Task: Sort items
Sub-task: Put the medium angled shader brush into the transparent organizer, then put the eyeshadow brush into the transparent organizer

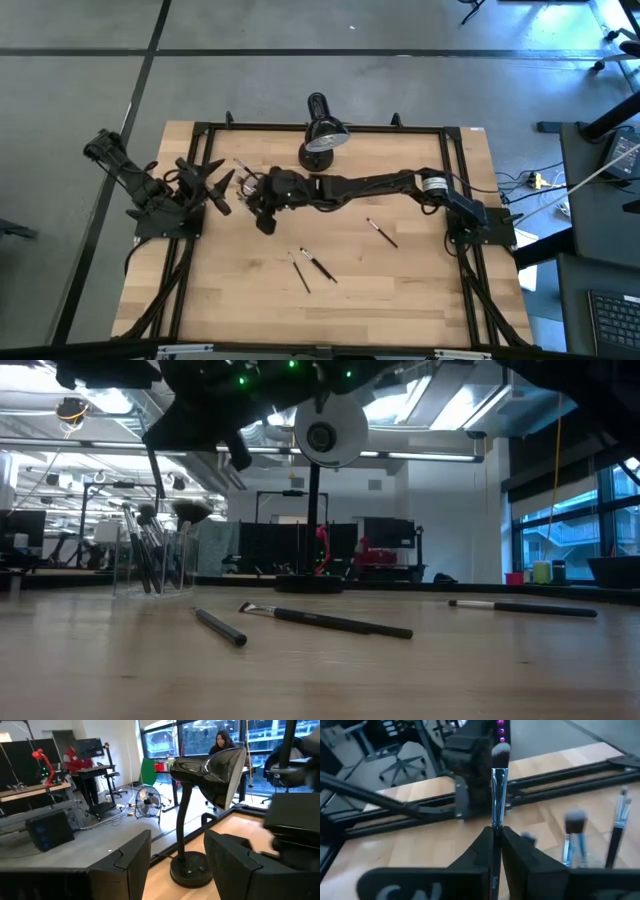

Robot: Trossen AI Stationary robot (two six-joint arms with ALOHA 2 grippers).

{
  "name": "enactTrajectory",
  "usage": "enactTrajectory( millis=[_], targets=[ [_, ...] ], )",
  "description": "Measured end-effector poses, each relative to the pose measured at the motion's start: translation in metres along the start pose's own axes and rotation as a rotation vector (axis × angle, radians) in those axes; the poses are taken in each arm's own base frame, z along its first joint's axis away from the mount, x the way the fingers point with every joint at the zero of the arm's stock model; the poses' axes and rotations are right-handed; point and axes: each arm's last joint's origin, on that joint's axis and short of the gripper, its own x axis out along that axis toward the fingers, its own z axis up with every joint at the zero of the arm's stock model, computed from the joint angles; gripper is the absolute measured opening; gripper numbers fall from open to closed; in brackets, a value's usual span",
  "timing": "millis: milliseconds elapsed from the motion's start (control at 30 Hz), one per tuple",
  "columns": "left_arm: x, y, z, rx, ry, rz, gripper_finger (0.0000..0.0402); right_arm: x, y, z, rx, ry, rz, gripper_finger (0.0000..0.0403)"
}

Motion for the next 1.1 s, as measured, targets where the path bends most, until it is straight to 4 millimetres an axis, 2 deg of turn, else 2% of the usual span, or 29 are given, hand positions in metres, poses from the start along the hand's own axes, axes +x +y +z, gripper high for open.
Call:
enactTrajectory(
  millis=[133, 367, 800, 1100],
  targets=[
    [-0.003, 0.000, 0.000, 0.006, -0.006, -0.012, 0.0180, 0.009, -0.015, -0.003, 0.032, -0.039, -0.018, 0.0029],
    [-0.003, 0.000, 0.000, 0.007, -0.007, -0.012, 0.0180, 0.027, -0.035, -0.028, 0.104, 0.024, 0.015, 0.0032],
    [-0.003, 0.000, 0.000, -0.006, -0.007, -0.012, 0.0180, 0.030, -0.034, -0.035, 0.124, 0.063, 0.033, 0.0036],
    [-0.003, 0.000, 0.000, -0.006, -0.006, -0.013, 0.0180, 0.030, -0.035, -0.038, 0.128, 0.098, 0.023, 0.0100]
  ],
)
